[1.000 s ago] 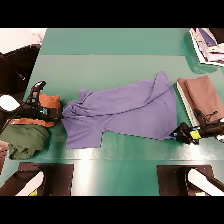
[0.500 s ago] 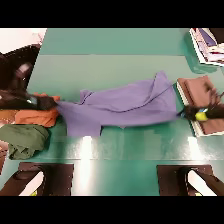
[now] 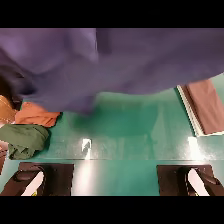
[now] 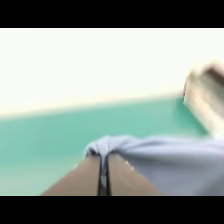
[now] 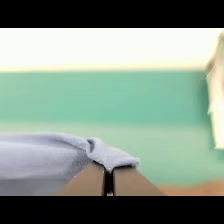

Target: Fold the shirts.

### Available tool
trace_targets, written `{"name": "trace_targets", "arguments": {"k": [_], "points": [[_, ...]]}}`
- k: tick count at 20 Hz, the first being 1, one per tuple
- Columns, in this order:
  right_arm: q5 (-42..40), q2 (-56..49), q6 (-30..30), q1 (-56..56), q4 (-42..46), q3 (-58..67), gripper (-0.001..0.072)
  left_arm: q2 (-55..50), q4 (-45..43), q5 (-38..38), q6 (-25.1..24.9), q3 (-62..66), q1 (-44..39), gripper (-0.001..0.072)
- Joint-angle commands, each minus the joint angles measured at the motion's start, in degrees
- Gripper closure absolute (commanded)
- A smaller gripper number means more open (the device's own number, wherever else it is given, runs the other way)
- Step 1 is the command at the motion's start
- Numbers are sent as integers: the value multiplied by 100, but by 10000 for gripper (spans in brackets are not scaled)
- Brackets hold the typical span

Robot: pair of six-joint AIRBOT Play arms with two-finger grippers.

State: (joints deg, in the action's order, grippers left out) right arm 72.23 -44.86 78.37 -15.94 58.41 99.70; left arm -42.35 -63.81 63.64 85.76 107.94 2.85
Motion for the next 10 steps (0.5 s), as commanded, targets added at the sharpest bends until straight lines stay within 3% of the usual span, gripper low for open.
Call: {"name": "trace_targets", "arguments": {"k": [1,5,10], "points": [[647,-216,7,-605,9,1585,697,13,153,-221,306,1213,4,684],[1145,-575,157,-723,4,2247,698,-42,238,-138,431,1401,4,684],[1414,-909,173,-90,22,964,699,-715,232,785,424,378,4,684]]}}
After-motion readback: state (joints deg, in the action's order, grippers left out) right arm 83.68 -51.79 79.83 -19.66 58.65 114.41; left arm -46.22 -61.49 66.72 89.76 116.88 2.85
